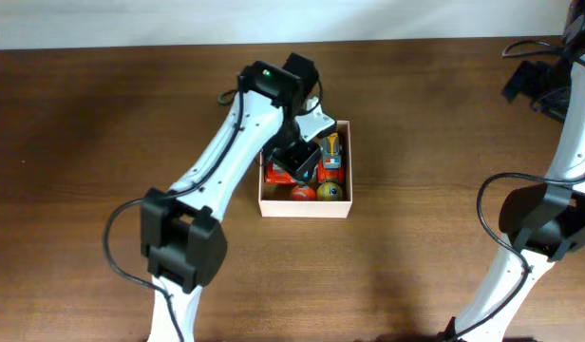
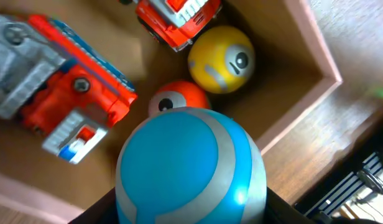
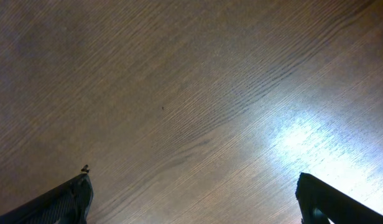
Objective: Pack container
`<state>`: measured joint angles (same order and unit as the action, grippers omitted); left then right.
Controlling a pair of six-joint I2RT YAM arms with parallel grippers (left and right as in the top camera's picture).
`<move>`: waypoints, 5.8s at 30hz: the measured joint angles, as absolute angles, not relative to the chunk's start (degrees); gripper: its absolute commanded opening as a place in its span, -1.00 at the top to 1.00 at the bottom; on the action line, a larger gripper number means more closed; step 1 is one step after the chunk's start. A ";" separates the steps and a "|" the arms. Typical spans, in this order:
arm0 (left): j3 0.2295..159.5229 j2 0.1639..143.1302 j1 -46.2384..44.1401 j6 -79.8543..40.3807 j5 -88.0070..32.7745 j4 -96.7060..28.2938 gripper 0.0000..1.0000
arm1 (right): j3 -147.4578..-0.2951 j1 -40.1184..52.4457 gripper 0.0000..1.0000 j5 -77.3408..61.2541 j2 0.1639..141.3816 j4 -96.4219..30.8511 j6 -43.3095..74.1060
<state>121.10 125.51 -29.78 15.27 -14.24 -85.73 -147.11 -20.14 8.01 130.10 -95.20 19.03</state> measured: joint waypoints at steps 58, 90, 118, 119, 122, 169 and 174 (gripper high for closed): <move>121.10 127.76 -32.36 14.44 1.04 -65.95 0.32 | -147.11 -20.14 -0.97 8.01 130.10 -95.20 19.05; 121.10 133.62 -32.51 14.33 6.48 -71.33 0.48 | -147.11 -20.14 -0.97 8.03 130.10 -95.18 19.05; 121.10 133.62 -34.41 14.33 6.70 -70.67 0.49 | -147.11 -20.14 -0.97 8.01 130.10 -95.20 19.05; 121.10 133.62 -34.76 14.31 6.68 -71.07 0.49 | -147.11 -20.14 -0.98 8.01 130.10 -95.20 19.03; 121.10 133.62 -36.18 14.33 6.61 -72.18 0.50 | -147.11 -20.14 -0.97 8.03 130.10 -95.18 19.07; 130.74 133.62 -37.98 1.85 4.84 -92.51 0.03 | -147.11 -20.14 -0.98 8.03 130.10 -95.20 19.05; 130.74 133.62 -37.95 -0.75 4.49 -96.01 0.03 | -147.11 -20.16 -0.98 8.03 130.10 -95.20 19.05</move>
<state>130.74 133.62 -37.95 -0.75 4.49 -96.01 -147.11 -20.16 8.03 130.10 -95.20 19.05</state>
